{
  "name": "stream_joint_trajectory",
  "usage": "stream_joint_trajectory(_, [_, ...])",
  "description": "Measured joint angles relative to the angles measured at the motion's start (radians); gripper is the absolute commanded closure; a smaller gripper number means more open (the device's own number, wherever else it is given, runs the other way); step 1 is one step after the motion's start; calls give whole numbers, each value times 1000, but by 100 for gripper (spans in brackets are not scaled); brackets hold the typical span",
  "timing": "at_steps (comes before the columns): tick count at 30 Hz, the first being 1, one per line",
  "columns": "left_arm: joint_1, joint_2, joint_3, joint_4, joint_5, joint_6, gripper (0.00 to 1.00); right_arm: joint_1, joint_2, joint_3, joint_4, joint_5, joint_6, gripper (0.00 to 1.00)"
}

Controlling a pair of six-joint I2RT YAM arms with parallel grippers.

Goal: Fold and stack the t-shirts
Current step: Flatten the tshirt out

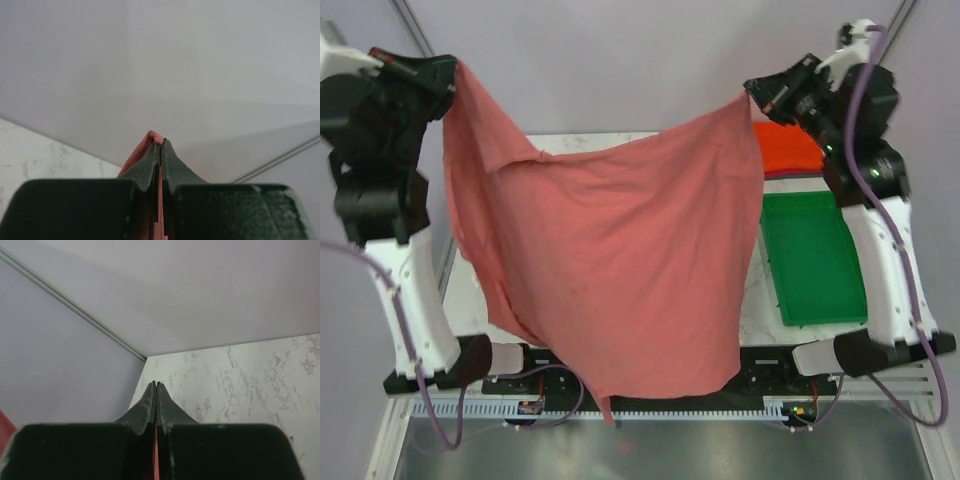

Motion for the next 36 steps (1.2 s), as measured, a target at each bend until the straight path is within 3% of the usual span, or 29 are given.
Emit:
stream_joint_trajectory(5, [0, 341, 85, 31, -7, 40, 98, -1, 344, 56, 154, -34, -10, 100])
stream_joint_trajectory(10, [0, 599, 326, 58, -5, 60, 98, -7, 611, 307, 194, -52, -47, 100])
stream_joint_trajectory(16, [2, 562, 364, 163, -9, 88, 98, -55, 614, 403, 264, -103, -68, 100])
stream_joint_trajectory(22, [2, 213, 43, 252, -10, 144, 98, -65, 353, 98, 346, -127, -106, 100])
stream_joint_trajectory(30, [2, -328, -664, 351, -10, 160, 98, -59, -48, -520, 402, -123, -146, 100])
stream_joint_trajectory(36, [-1, -621, -1163, 328, 21, 117, 98, -59, -280, -927, 342, -85, -175, 100])
